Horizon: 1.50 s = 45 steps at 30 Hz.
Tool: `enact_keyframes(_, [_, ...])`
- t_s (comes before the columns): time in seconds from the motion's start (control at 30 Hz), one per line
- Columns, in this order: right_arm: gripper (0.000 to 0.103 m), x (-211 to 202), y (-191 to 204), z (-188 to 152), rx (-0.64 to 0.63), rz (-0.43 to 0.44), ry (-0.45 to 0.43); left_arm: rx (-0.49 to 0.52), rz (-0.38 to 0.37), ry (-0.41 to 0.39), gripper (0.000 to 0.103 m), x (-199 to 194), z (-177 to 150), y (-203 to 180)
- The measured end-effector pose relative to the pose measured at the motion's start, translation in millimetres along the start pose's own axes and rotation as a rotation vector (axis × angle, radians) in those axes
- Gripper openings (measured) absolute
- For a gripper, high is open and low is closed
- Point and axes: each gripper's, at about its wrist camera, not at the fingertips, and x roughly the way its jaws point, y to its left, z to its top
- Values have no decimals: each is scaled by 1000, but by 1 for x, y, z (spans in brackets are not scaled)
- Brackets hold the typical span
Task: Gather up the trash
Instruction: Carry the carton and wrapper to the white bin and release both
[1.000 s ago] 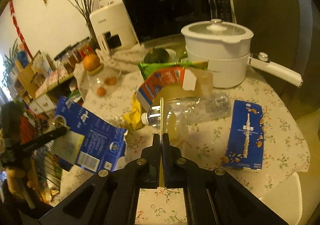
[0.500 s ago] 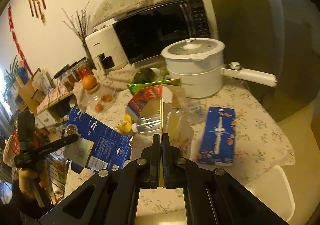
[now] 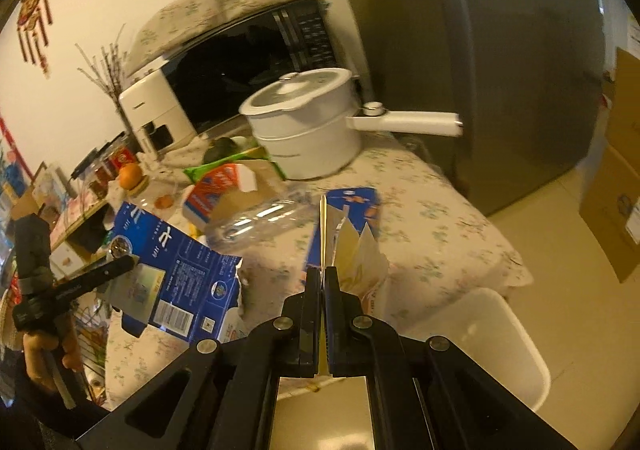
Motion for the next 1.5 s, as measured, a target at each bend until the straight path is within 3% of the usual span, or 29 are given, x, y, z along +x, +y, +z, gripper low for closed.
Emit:
enact_keyframes(0.37, [3, -6, -65, -34, 67, -97, 78, 112, -67, 52, 1, 42, -10, -73])
enact_keyframes(0.9, [4, 32, -152, -94, 210, -221, 291, 240, -116, 109, 1, 92, -38, -152])
enact_keyframes(1.17, [27, 17, -157, -95, 233, -213, 267, 354, -80, 122, 1, 115, -57, -185])
enact_keyframes(1.5, [42, -4, -160, -92, 248, -241, 217, 436, -55, 147, 1, 144, -77, -206])
